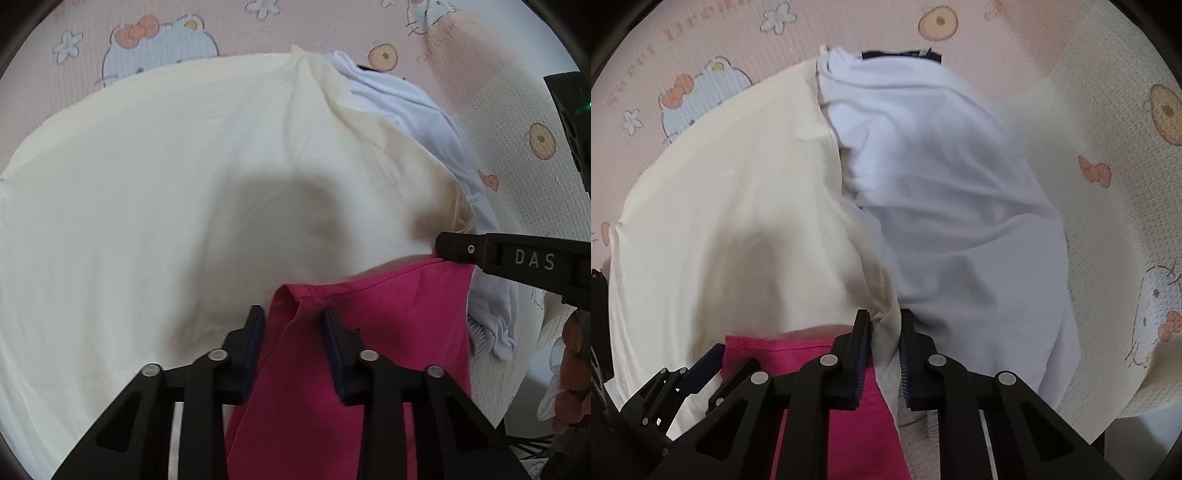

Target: Fold clothes

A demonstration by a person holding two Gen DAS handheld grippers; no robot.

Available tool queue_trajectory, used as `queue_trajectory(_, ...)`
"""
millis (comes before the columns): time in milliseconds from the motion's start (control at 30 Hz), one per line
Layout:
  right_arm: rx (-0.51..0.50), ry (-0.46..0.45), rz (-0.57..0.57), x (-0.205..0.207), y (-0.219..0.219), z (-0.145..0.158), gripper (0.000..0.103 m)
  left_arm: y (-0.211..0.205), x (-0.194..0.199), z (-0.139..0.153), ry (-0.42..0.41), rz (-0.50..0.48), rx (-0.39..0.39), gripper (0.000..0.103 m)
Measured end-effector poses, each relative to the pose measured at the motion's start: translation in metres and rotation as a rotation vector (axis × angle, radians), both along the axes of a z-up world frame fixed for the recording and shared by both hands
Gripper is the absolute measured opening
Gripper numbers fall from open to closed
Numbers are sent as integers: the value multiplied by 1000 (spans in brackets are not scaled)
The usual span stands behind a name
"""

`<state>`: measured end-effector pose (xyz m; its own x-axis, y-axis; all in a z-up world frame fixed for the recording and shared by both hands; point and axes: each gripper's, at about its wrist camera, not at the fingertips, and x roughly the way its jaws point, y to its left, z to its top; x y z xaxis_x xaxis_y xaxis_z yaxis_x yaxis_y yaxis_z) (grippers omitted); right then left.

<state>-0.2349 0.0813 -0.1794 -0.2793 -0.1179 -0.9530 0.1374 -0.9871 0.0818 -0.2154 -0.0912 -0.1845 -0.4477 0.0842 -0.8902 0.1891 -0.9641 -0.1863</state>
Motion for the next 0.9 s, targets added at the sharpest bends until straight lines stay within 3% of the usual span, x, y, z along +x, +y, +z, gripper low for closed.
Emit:
queue_trajectory(300,-81,55,4,-3,8,17,12,4,-10,3,-5,21,55,26)
queue_trajectory(467,-110,124,8,-5,17,21,12,11,-17,1,-14,23,-3,26)
queue_trajectory(633,-161,182,67,-13,27,32,14,-4,-18,-2,-33,98,174,27)
queue_trajectory(733,-232,204,90,-4,40,42,14,-8,-16,1,-27,127,238,27)
queue_trajectory(900,-322,188,144,11,47,47,15,10,-15,9,-33,65,178,29)
